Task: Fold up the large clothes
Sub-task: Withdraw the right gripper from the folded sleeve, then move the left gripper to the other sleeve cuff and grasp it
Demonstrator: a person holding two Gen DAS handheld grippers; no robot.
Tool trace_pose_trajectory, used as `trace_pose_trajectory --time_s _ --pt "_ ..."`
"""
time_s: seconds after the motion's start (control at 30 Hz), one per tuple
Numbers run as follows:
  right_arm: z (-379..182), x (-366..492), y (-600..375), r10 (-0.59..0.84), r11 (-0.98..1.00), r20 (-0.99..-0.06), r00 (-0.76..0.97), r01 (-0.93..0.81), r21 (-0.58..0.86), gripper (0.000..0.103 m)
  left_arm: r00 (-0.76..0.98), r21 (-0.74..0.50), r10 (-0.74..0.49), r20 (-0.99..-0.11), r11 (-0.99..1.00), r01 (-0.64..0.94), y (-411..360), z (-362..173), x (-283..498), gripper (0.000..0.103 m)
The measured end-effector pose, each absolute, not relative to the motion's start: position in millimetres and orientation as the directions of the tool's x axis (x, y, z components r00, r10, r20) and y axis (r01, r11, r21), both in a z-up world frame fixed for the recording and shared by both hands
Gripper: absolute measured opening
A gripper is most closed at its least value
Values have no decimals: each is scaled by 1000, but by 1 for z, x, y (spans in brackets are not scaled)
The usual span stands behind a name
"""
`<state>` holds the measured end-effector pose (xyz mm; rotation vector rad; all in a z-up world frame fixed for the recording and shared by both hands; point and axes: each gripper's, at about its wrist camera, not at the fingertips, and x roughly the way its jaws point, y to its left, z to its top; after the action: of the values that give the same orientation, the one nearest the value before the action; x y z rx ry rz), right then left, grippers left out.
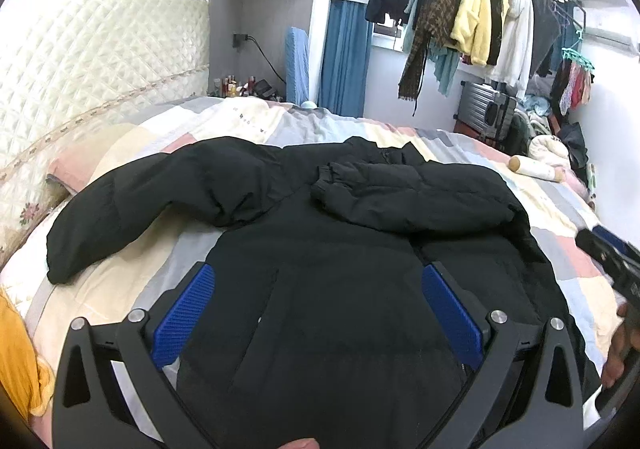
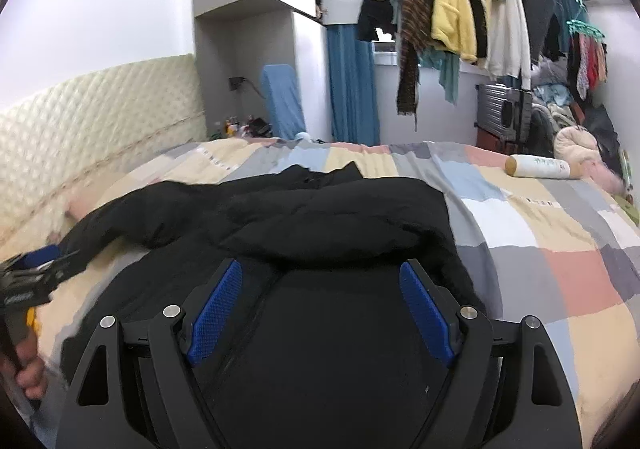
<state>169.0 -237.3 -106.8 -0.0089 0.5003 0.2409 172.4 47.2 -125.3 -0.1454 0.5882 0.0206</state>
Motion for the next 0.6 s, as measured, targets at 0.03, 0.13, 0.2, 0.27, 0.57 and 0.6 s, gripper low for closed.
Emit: trace_pose_trajectory --time_s 0.03,0.13,0.2,0.27,0.57,0.6 --pt "-107 162 -236 239 969 -476 846 -241 59 80 833 -140 -27 -552 988 -61 49 -125 170 103" --pt "-106 140 -232 251 966 -470 846 -251 65 81 839 -159 -37 -543 985 -59 52 -125 164 103" --pt "-107 127 -228 258 964 -465 847 -256 69 81 841 -167 -44 -539 984 -56 53 -125 162 103" --pt "-107 115 -226 261 963 -460 849 -261 64 81 841 -174 -46 -539 983 -58 55 -124 160 103" --pt "-111 90 -220 255 964 -441 861 -260 50 87 834 -238 -61 -548 967 -86 76 -114 165 103" --pt "-112 93 -220 251 965 -443 861 -257 48 89 835 -250 -64 -546 964 -89 79 -111 166 103"
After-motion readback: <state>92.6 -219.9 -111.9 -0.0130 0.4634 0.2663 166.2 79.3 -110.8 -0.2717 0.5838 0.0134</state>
